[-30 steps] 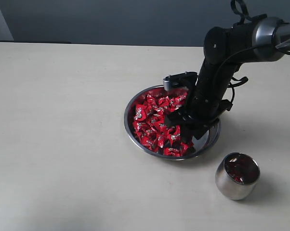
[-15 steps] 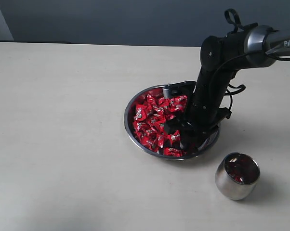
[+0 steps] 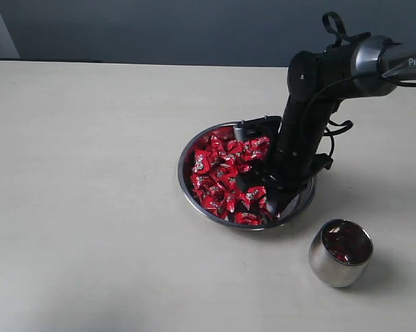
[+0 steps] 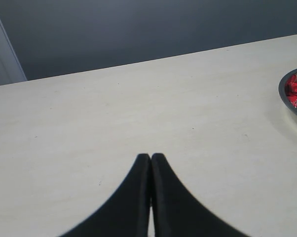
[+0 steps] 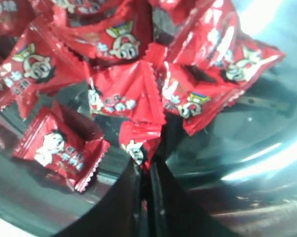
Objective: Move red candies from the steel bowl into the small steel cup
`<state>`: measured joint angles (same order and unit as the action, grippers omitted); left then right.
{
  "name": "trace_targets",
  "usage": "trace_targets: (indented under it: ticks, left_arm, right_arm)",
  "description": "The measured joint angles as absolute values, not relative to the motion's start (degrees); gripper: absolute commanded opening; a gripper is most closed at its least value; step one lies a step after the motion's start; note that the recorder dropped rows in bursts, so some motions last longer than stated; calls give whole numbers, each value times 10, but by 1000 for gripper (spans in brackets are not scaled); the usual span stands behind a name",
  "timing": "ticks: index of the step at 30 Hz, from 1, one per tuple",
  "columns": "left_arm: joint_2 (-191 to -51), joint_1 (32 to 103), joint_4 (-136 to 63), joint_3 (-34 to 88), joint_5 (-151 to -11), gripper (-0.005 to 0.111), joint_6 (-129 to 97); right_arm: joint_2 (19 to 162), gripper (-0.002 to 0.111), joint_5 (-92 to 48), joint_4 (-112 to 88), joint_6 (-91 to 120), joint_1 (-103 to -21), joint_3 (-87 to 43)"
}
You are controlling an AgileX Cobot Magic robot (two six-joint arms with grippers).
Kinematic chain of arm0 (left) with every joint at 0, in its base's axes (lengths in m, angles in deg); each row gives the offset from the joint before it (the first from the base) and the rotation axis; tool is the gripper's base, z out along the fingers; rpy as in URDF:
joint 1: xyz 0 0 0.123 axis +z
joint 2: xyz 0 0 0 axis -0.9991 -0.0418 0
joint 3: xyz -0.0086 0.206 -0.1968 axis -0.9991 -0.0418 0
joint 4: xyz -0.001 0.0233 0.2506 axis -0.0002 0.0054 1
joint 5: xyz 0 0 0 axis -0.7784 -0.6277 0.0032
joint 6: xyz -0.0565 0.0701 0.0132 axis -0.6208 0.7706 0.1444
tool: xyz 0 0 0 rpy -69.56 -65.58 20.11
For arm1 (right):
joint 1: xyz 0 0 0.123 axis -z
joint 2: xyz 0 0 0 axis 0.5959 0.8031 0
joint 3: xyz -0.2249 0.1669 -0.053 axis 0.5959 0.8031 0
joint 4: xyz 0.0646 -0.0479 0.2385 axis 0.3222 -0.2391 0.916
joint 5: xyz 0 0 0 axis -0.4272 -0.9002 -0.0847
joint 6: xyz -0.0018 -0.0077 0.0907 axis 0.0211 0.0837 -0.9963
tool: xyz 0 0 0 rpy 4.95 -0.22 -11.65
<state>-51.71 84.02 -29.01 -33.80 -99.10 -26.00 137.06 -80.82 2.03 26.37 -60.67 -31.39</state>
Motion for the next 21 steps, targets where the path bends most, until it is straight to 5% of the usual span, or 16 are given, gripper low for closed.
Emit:
trace_targets:
  ticks: [21]
  left_arm:
    - [-517,840,-290,-338,-991,0,-260]
  right_arm:
    - [1189,-1,-850,-24,231,-607,-314]
